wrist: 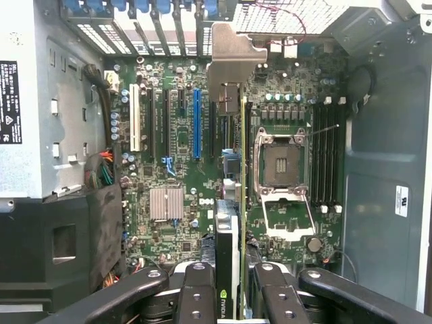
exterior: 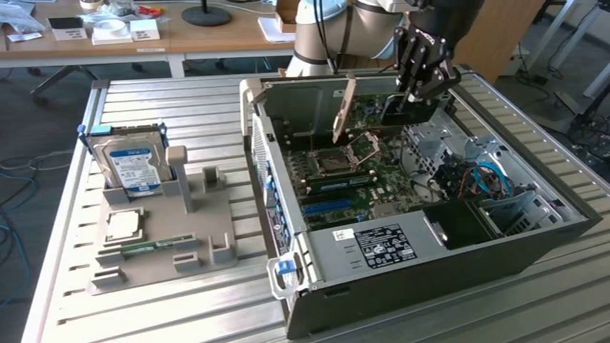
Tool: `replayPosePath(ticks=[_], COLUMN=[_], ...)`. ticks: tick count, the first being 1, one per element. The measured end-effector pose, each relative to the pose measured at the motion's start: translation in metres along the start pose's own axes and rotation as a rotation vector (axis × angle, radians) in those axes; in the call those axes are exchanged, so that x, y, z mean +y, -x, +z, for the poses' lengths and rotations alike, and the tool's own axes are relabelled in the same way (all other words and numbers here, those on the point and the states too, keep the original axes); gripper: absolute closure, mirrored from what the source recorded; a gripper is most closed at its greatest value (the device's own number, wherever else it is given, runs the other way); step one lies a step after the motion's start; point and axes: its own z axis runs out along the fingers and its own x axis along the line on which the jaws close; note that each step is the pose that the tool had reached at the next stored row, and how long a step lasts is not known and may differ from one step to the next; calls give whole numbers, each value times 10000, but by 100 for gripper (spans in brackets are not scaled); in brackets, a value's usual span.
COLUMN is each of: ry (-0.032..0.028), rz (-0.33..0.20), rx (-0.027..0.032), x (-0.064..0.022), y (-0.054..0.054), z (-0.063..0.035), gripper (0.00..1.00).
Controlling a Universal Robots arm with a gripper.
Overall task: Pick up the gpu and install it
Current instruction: 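Insert the gpu into the slot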
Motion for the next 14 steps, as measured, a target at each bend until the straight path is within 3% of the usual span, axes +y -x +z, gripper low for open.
replayPosePath(ticks=[14], ry=[0], rz=[1], rx=[-1], x=[7], y=[-3], z=[57], gripper=[74])
